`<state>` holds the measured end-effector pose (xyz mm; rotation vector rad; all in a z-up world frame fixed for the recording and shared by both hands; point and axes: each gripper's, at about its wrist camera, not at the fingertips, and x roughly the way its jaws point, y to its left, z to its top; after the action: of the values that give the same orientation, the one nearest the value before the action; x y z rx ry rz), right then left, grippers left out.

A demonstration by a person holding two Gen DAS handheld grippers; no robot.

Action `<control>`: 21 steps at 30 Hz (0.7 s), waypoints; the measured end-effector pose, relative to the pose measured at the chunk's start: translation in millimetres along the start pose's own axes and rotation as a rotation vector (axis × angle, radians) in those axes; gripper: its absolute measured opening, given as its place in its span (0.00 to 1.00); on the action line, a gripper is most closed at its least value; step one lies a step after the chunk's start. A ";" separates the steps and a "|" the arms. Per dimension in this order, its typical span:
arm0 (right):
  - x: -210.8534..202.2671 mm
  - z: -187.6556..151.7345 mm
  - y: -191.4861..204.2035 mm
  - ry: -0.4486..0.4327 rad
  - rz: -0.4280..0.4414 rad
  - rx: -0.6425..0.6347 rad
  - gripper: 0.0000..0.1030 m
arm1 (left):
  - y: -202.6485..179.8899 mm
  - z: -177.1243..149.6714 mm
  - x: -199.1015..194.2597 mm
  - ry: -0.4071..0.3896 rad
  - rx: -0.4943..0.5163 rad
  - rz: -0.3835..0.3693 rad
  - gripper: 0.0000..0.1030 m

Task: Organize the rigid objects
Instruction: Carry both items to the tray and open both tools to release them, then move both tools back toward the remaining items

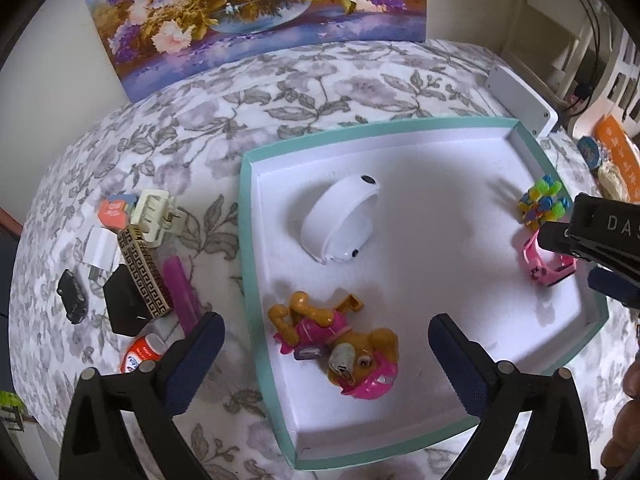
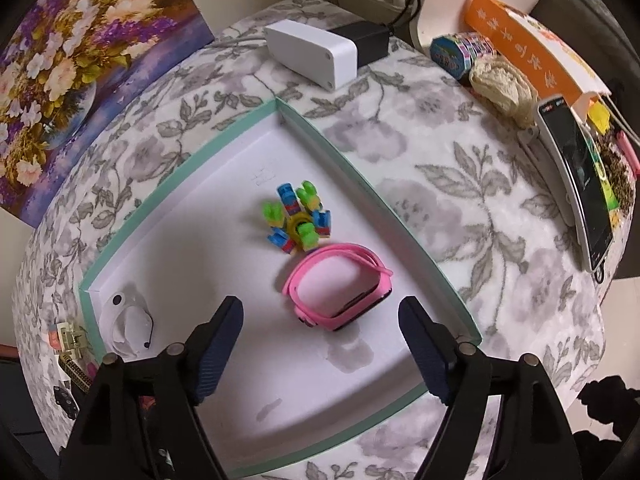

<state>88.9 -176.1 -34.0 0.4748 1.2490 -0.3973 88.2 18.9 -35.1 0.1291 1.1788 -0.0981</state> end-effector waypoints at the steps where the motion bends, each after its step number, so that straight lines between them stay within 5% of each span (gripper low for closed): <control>1: -1.2 -0.4 1.9 -0.005 0.002 -0.007 0.78 | 2.6 0.7 -0.8 -0.002 -0.009 0.001 1.00; 21: -33.4 -11.3 39.2 -0.069 0.016 -0.111 0.79 | 122.9 8.9 -20.2 0.002 -0.396 0.045 1.00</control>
<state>91.6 -136.1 0.2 0.3737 1.1925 -0.3264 106.4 139.1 -7.0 -0.1931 1.1757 0.1748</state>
